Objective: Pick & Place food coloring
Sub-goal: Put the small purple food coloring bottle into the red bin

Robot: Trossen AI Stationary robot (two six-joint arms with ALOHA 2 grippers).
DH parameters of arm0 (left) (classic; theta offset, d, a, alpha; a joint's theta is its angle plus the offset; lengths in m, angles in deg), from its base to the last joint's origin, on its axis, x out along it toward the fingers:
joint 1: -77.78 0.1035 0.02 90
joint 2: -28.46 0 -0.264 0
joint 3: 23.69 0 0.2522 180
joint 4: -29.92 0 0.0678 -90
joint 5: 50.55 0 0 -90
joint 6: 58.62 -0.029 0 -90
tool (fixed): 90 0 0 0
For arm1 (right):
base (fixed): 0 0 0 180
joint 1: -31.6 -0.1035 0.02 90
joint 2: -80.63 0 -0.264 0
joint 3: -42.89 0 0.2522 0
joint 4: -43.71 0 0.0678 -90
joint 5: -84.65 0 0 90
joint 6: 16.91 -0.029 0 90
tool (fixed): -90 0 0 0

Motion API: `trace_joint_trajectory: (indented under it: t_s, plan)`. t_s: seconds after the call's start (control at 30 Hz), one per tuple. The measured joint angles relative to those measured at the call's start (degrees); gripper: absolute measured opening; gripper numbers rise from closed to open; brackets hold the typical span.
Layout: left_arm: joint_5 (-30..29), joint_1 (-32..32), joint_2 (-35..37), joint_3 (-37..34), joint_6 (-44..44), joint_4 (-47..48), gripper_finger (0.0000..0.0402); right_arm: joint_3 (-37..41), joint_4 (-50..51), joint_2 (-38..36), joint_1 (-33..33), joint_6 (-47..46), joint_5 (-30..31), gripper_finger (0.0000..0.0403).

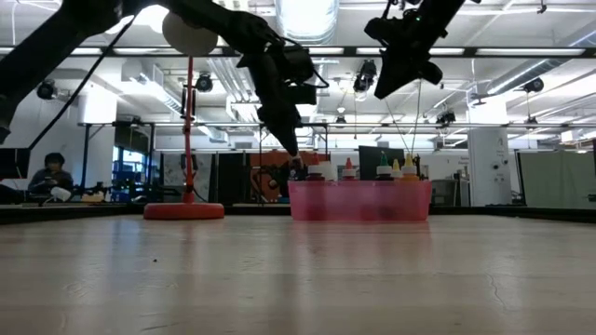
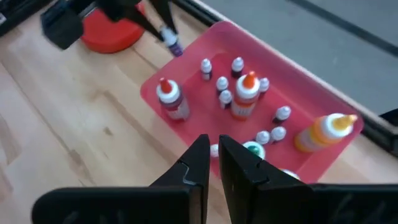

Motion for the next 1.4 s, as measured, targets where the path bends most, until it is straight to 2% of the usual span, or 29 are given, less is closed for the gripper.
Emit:
trace_joint_trajectory:
  t_s: [0.23, 0.43, 0.73, 0.97, 1.4]
  plan:
    - [-2.7, 0.7, -0.6, 0.1, 0.2, -7.8, 0.0028, 0.6, -0.1, -1.6, 5.4, 5.3, -3.1, 0.0028]
    - [-2.5, 2.1, -3.0, 1.1, 3.5, -7.6, 0.0028, 1.3, -0.3, -1.5, 8.3, 5.0, -5.7, 0.0028]
    - [-2.5, 3.5, -6.4, 1.4, 12.8, -8.9, 0.0028, 3.2, -0.3, -1.4, 9.0, 4.8, -5.9, 0.0028]
    - [-2.6, 3.7, -7.9, 2.5, 13.5, -10.3, 0.0028, 5.0, -0.2, -1.4, 8.9, 4.2, -7.0, 0.0028]
    - [-2.8, 3.6, -10.1, 2.1, 20.5, -10.8, 0.0028, 7.8, -0.3, -1.5, 9.0, 5.4, -7.1, 0.0028]
